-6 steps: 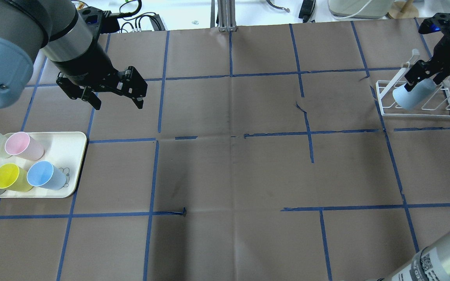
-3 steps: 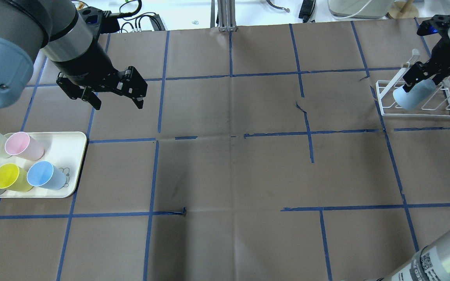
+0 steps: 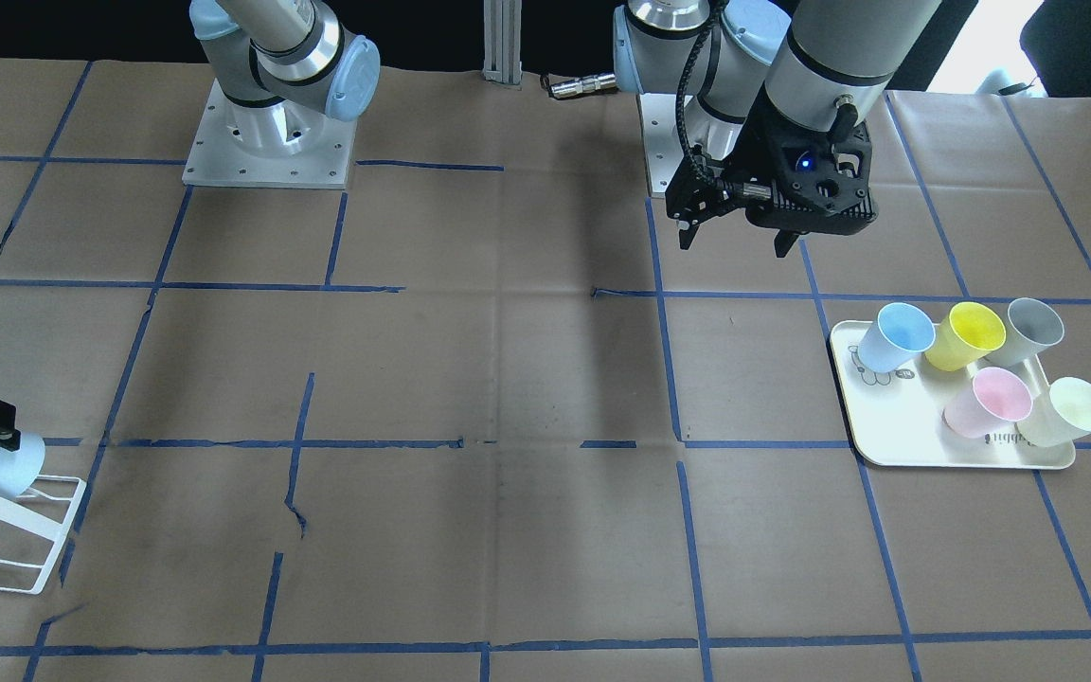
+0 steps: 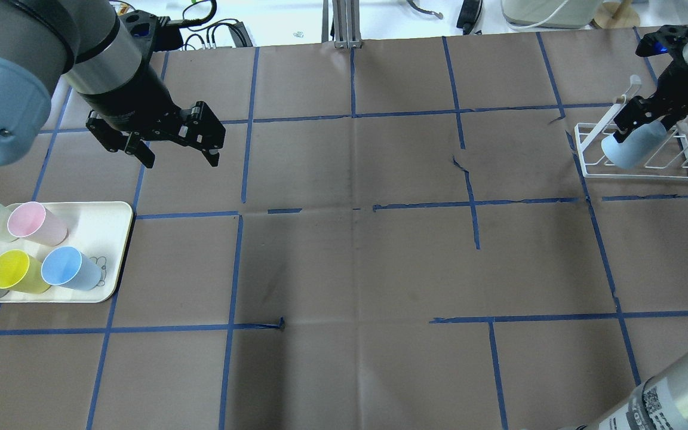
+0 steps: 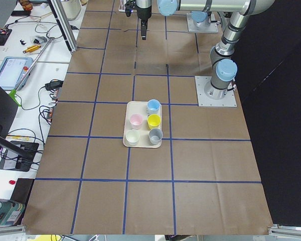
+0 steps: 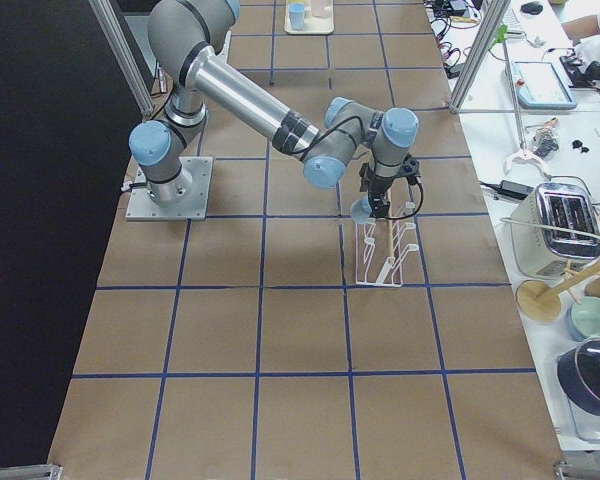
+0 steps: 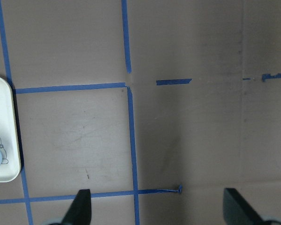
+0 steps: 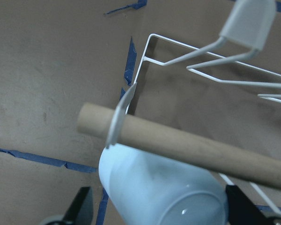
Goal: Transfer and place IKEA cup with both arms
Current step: 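Close the right gripper on the light blue cup's base on the rack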
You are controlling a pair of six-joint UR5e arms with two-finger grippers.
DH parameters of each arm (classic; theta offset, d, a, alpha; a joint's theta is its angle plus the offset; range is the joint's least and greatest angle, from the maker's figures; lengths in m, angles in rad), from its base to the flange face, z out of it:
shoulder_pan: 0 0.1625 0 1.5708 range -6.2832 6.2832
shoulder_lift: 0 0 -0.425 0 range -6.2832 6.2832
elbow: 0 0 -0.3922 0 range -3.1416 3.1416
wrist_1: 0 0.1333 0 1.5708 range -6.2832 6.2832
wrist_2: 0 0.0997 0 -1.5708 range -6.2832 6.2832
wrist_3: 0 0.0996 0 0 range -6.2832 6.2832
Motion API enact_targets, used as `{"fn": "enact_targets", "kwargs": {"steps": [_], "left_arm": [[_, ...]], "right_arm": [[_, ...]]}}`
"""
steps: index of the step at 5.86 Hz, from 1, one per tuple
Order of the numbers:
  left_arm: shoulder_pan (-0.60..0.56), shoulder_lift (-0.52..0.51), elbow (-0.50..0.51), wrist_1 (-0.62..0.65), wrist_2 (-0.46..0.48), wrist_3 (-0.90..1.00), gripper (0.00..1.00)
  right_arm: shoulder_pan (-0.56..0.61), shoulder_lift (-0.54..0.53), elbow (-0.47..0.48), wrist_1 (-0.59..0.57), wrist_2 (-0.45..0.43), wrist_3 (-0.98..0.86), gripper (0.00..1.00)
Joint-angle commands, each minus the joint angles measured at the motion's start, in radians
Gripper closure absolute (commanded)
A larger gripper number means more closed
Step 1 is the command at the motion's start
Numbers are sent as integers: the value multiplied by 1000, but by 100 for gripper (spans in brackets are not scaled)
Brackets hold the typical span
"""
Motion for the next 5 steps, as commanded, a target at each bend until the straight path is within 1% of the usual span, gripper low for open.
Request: {"fn": "enact_targets", "kwargs": {"steps": [1,2,3,5], "left_arm": [[0,0,0,0,0,-2,2],[0,0,0,0,0,0,2],[0,0,0,0,0,0,2],[0,0,0,0,0,-2,2]], "right_arm": [[0,-10,-2,6,0,34,1],[0,-9,1,6,-4,36,9],[0,-7,2,9,-4,34,12],[0,-2,10,6,-3,27,12]]}}
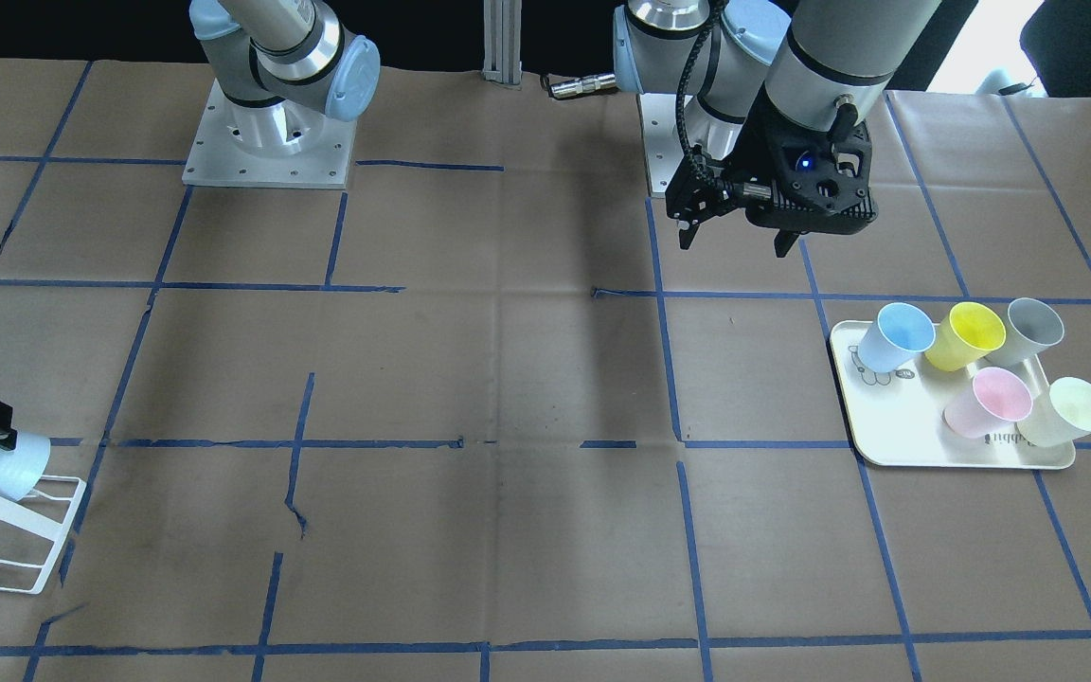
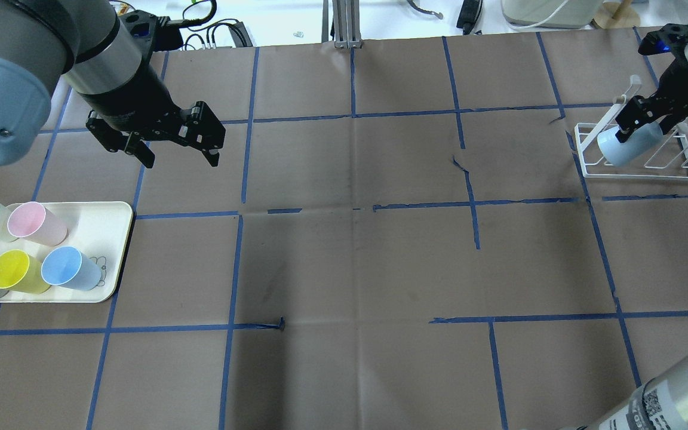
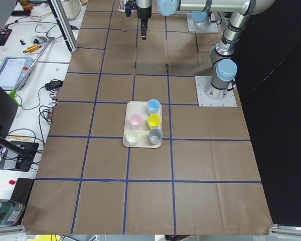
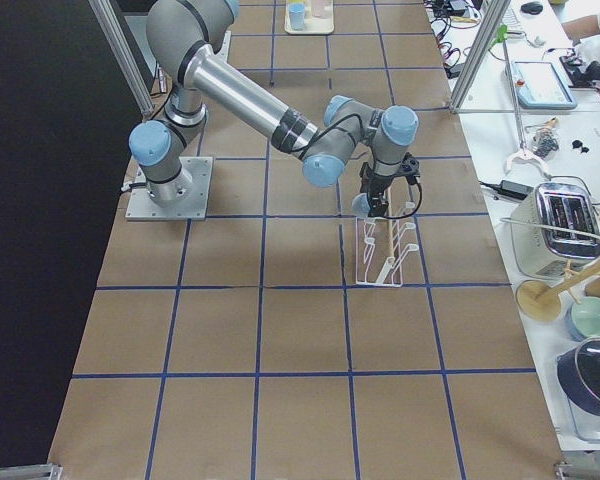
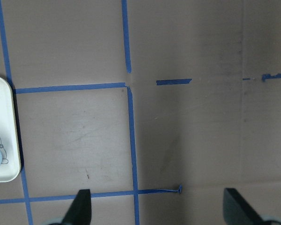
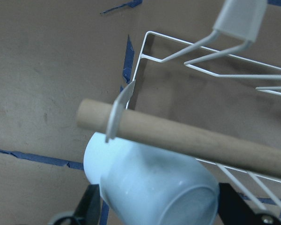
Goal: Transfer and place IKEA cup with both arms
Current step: 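Close the right gripper on the light blue cup's base on the rack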
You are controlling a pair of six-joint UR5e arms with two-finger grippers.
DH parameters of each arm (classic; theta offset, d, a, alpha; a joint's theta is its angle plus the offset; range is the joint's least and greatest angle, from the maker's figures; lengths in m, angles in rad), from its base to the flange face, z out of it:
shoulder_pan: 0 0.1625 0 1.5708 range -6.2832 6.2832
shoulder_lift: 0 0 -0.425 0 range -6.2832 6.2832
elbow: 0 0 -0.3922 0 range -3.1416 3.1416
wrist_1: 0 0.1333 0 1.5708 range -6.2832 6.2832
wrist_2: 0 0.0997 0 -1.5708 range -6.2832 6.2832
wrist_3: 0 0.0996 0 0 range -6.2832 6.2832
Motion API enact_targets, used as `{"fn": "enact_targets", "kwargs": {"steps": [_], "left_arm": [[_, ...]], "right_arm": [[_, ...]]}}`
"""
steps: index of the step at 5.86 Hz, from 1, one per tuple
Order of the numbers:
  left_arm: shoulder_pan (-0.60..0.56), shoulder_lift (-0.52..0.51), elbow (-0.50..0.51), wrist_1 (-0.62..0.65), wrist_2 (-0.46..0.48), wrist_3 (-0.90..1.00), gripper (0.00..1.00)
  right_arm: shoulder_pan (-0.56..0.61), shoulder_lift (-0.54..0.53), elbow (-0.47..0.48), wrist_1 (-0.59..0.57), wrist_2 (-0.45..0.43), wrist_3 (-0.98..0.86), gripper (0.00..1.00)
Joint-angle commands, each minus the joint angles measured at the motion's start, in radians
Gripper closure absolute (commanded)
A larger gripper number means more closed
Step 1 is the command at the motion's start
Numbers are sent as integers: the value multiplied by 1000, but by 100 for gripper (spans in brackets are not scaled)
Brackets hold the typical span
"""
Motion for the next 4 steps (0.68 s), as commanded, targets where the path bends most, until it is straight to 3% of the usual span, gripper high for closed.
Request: {"fn": "enact_targets", "kwargs": {"steps": [1,3,4], "left_arm": [[0,0,0,0,0,1,2],[0,0,0,0,0,0,2],[0,0,0,0,0,0,2]], "right_arm": [[0,-3,28,-6,4,-2,12],[0,-4,18,-6,4,1,34],[0,-7,14,-6,4,1,37]]}}
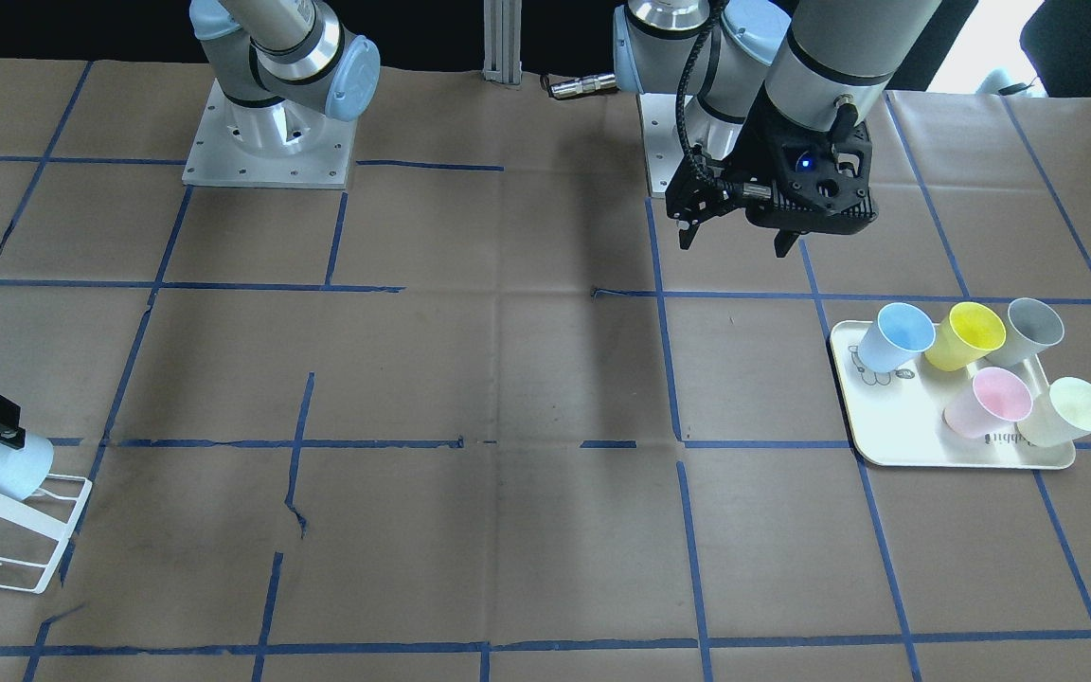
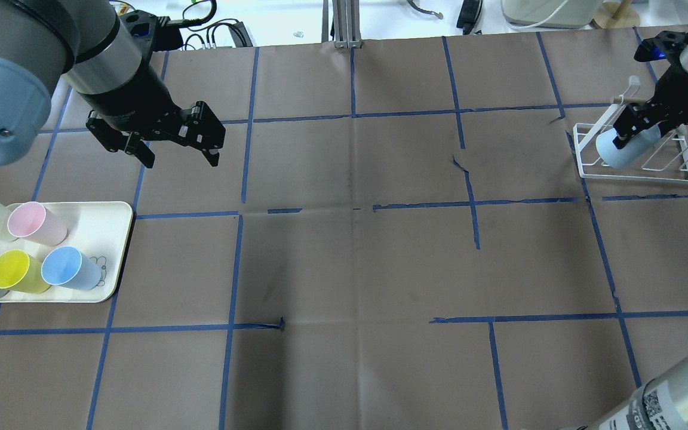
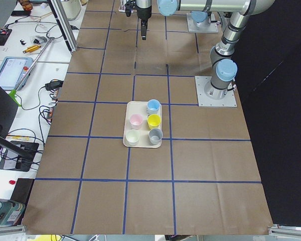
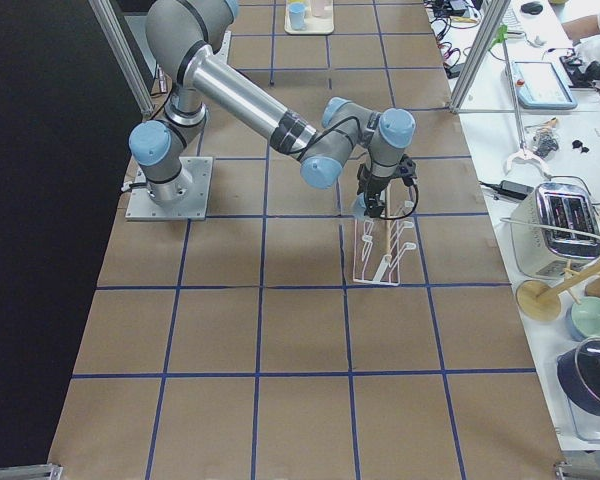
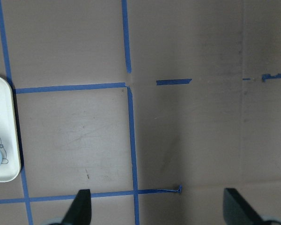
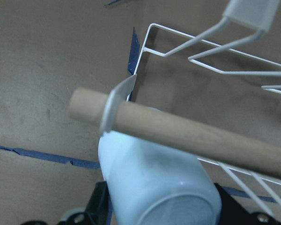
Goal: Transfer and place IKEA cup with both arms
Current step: 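Close the right gripper on the light blue cup's base on the rack, then lift the light blue cup off the rack with the right gripper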
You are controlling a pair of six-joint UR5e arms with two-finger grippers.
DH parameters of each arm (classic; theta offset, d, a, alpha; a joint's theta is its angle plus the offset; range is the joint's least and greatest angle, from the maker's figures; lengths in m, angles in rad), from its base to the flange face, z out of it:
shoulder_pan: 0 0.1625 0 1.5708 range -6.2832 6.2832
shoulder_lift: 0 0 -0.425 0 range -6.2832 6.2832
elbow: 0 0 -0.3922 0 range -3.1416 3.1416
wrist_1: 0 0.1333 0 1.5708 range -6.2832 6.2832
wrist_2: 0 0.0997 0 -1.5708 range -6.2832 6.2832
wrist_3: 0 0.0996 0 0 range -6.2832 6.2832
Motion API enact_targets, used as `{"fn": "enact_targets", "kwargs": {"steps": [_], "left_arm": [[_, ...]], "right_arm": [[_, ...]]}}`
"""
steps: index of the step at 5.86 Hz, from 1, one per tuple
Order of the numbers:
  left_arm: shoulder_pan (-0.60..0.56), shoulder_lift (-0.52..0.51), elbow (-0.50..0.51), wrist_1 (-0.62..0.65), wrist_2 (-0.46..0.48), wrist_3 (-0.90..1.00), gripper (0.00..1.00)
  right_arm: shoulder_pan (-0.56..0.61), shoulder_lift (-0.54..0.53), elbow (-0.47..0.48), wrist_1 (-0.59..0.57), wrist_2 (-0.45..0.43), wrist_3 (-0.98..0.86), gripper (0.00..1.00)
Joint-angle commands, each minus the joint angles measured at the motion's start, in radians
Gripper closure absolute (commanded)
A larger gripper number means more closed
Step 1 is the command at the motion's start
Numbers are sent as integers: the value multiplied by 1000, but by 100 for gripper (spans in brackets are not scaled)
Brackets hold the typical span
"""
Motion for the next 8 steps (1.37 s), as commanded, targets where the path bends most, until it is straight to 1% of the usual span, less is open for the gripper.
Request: {"fn": "enact_targets", "kwargs": {"steps": [1,2,5,6,7,8], "left_arm": [[0,0,0,0,0,0,2],[0,0,0,0,0,0,2],[0,0,0,0,0,1,2],[0,0,0,0,0,0,2],[0,0,0,0,0,1,2],[0,0,0,0,0,0,2]], "right_arm": [[0,-10,-5,1,0,2,48],[0,-36,-4,3,0,4,53],[3,-151,-4,21,0,2,54],[11,-215,-4,29,2,1,54],[12,-275,-5,91,43,1,55],[12,-330,-5,160,113,1,55]]}}
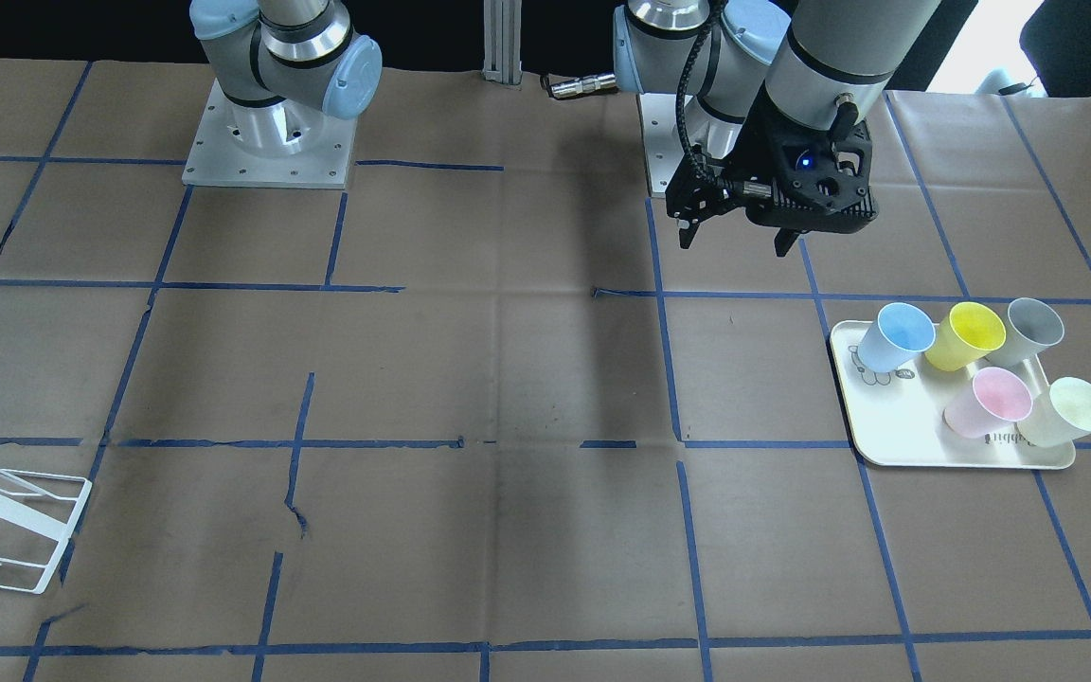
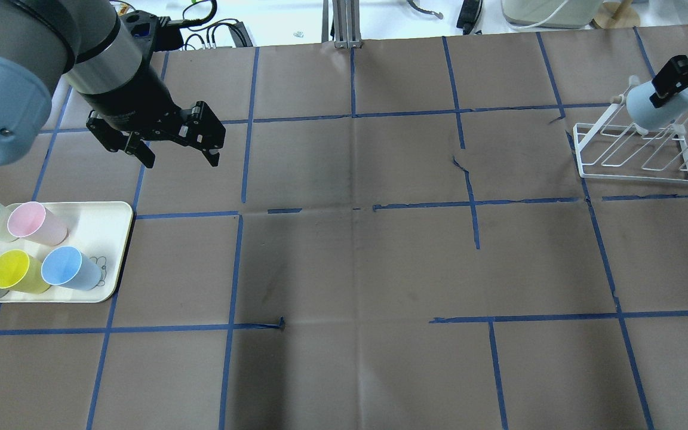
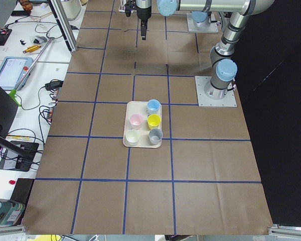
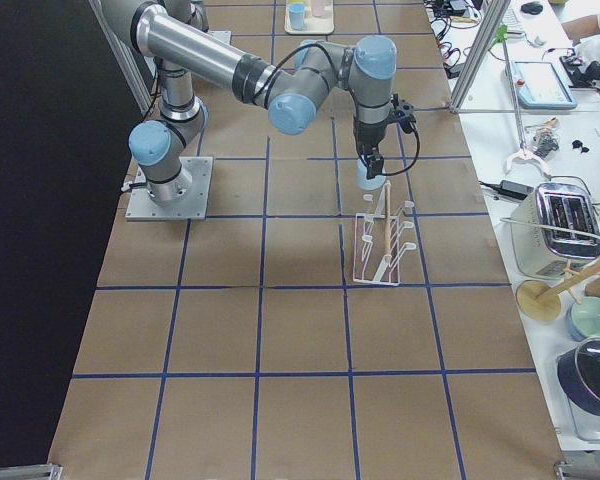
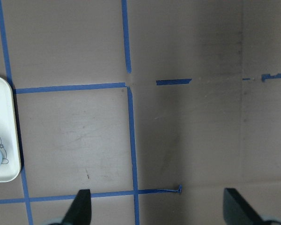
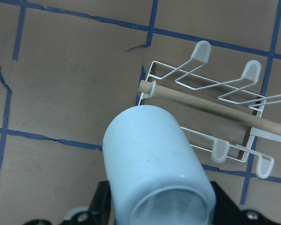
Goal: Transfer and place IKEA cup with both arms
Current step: 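Lift the light blue cup off the rack with the right gripper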
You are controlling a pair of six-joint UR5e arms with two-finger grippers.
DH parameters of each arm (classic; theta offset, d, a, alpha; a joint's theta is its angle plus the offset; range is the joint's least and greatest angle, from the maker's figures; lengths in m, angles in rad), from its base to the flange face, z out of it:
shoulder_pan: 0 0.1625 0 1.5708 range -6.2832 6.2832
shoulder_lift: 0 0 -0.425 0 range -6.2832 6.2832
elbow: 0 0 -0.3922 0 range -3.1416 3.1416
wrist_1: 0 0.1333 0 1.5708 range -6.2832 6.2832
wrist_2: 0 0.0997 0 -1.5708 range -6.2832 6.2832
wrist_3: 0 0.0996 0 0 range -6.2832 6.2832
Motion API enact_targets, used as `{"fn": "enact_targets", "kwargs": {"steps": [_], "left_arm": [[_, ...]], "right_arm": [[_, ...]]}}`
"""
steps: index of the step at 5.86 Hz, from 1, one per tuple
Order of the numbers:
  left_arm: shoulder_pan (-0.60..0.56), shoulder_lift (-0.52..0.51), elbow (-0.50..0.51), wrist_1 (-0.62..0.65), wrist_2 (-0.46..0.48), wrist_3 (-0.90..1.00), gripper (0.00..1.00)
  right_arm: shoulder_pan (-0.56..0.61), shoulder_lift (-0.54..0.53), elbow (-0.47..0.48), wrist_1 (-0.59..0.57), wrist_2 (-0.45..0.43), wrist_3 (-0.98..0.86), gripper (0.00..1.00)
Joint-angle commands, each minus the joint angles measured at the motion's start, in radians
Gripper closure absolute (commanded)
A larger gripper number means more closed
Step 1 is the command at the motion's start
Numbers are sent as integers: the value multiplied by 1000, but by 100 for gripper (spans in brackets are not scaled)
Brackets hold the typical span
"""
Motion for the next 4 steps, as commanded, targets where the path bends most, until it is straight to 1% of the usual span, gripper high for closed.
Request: {"fn": "enact_targets", "kwargs": {"steps": [1,3,4], "left_arm": [[0,0,0,0,0,1,2],[0,0,0,0,0,-1,2],[0,0,0,0,0,-1,2]], "right_arm": [[3,-106,-11,152,178,0,55],[38,-123,-50,411,485,1,55],[86,-122,-50,502,588,1,55]]}}
